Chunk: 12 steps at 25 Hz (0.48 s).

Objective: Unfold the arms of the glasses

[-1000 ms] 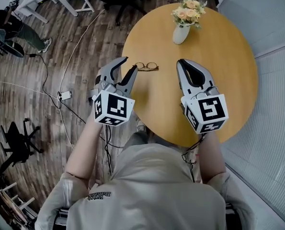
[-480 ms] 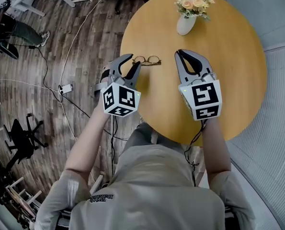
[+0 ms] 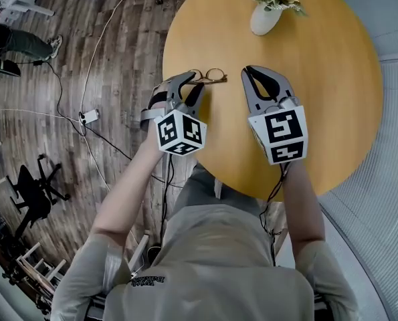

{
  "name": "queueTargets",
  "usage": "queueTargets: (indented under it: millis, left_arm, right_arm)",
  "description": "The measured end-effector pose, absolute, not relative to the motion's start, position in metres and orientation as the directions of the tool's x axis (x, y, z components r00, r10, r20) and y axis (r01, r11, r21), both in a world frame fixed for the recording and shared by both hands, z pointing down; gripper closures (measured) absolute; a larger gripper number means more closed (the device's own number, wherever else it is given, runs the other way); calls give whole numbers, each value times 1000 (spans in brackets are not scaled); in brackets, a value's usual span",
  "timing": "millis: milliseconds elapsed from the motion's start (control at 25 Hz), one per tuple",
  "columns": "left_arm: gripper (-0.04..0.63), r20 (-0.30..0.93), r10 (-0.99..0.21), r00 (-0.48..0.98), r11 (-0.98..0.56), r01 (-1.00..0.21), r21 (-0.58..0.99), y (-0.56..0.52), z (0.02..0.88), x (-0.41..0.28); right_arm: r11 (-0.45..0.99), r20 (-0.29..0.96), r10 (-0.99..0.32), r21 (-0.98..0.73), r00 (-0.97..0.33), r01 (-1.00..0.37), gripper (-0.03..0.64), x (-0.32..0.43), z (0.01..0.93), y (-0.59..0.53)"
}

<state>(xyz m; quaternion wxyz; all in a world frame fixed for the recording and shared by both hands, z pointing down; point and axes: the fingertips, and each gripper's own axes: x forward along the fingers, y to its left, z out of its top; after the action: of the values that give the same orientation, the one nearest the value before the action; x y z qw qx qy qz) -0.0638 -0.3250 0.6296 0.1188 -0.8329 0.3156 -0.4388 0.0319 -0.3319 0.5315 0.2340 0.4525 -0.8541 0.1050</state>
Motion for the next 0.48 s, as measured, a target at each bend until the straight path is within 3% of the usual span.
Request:
queueTargets:
  millis: [480]
  left_arm:
    - [453,720,-587,370,-804,-375,-462,-335,702,-59]
  right_arm:
    - [556,580,-671,-17,-461,-831,581,35,589,-322]
